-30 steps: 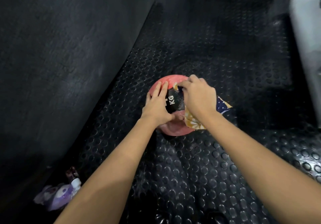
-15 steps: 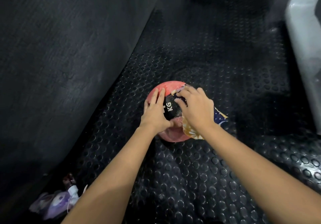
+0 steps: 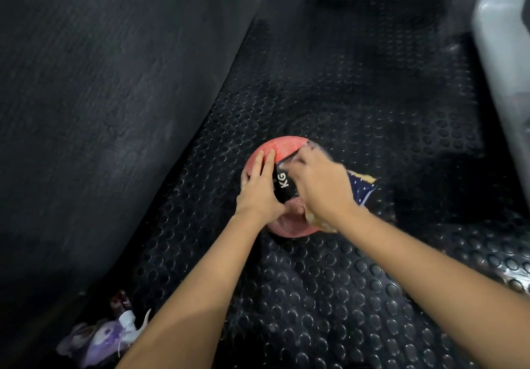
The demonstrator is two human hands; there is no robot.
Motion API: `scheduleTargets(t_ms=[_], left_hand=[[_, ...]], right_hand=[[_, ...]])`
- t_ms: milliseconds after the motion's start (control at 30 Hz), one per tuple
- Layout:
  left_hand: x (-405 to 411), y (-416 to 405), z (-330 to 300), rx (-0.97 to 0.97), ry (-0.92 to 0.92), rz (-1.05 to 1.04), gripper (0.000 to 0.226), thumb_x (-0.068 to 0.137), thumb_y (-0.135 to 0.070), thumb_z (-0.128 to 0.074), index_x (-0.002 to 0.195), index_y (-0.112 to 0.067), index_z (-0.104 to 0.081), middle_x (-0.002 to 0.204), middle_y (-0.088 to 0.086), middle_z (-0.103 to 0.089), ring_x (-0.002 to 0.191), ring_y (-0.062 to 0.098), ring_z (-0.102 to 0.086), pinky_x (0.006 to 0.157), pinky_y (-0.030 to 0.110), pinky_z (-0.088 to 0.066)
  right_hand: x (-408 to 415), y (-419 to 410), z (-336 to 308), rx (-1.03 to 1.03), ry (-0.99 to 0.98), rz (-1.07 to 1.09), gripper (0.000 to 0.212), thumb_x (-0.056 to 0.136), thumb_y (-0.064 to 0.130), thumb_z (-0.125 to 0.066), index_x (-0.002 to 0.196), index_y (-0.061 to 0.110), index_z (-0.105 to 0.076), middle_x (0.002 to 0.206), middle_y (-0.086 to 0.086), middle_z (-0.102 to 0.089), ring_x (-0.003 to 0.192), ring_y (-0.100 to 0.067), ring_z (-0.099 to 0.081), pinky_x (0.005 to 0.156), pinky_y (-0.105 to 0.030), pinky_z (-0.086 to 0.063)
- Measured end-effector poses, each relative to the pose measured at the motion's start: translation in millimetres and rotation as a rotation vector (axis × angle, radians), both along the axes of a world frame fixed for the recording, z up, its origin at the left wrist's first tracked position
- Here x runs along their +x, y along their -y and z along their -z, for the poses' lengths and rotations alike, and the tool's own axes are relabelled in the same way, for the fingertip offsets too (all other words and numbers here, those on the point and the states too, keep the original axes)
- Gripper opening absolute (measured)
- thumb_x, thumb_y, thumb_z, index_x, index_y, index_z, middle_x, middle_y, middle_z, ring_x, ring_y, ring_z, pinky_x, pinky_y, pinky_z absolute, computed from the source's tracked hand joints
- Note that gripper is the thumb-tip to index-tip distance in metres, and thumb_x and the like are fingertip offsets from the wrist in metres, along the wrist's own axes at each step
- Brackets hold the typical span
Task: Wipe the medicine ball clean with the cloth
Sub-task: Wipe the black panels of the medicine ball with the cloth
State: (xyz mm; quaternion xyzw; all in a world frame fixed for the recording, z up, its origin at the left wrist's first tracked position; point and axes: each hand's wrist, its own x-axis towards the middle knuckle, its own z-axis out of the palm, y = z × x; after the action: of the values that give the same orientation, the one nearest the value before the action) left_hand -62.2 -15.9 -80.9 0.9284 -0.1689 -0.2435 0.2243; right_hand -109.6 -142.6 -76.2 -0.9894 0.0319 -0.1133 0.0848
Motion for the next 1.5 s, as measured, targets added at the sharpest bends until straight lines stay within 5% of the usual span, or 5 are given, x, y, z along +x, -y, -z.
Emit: scheduleTargets(t_ms=[900, 1000, 1133, 1300, 1500], left_hand=[[3.1, -2.2, 3.9, 0.002, 0.041, 0.001, 0.131, 0.062, -0.049, -0.084, 0.151, -0.031, 0.01, 0.158, -0.015, 0.013, 0.147, 0.027, 0.0, 0.115, 0.045, -0.02], [3.7, 0.3, 3.1, 0.006, 0.033, 0.009, 0.131, 0.061, -0.048, -0.084, 0.152, -0.029, 0.009, 0.159, -0.012, 0.013, 0.147, 0.029, 0.0, 0.116, 0.045, -0.016], [6.0, 0.1, 4.2, -0.004, 0.028, -0.004, 0.129, 0.063, -0.044, -0.085, 0.152, -0.03, 0.008, 0.159, -0.014, 0.012, 0.146, 0.032, -0.003, 0.113, 0.048, -0.022], [3.7, 0.8, 4.0, 0.01, 0.032, 0.006, 0.135, 0.057, -0.05, -0.085, 0.152, -0.03, 0.008, 0.159, -0.011, 0.011, 0.146, 0.031, -0.002, 0.115, 0.048, -0.018], [5.1, -2.7, 1.8, 0.025, 0.025, 0.015, 0.133, 0.06, -0.048, -0.085, 0.151, -0.031, 0.011, 0.158, -0.014, 0.015, 0.147, 0.031, 0.0, 0.113, 0.049, -0.023]], right_hand=[[-29.8, 13.4, 25.3, -0.002, 0.201, -0.182, 0.033, 0.066, 0.017, -0.077, 0.098, 0.021, -0.071, 0.092, 0.001, -0.062, 0.079, -0.021, -0.058, 0.043, -0.024, -0.042], [-15.7, 17.8, 13.4, 0.124, 0.162, 0.062, 0.051, 0.05, 0.017, -0.091, 0.096, 0.021, -0.071, 0.088, 0.002, -0.061, 0.077, -0.022, -0.058, 0.044, -0.024, -0.04], [-42.6, 4.9, 35.3, 0.003, 0.248, -0.173, 0.026, 0.077, 0.014, -0.062, 0.101, 0.019, -0.07, 0.091, 0.0, -0.062, 0.079, -0.021, -0.057, 0.045, -0.026, -0.042], [-21.5, 20.2, 20.0, 0.068, 0.189, 0.068, 0.045, 0.056, 0.015, -0.088, 0.097, 0.02, -0.072, 0.085, 0.001, -0.061, 0.074, -0.022, -0.056, 0.046, -0.022, -0.036], [-33.5, 22.5, 26.4, -0.108, 0.205, -0.223, 0.029, 0.069, 0.023, -0.069, 0.097, 0.02, -0.062, 0.087, -0.001, -0.061, 0.075, -0.021, -0.057, 0.042, -0.025, -0.041]])
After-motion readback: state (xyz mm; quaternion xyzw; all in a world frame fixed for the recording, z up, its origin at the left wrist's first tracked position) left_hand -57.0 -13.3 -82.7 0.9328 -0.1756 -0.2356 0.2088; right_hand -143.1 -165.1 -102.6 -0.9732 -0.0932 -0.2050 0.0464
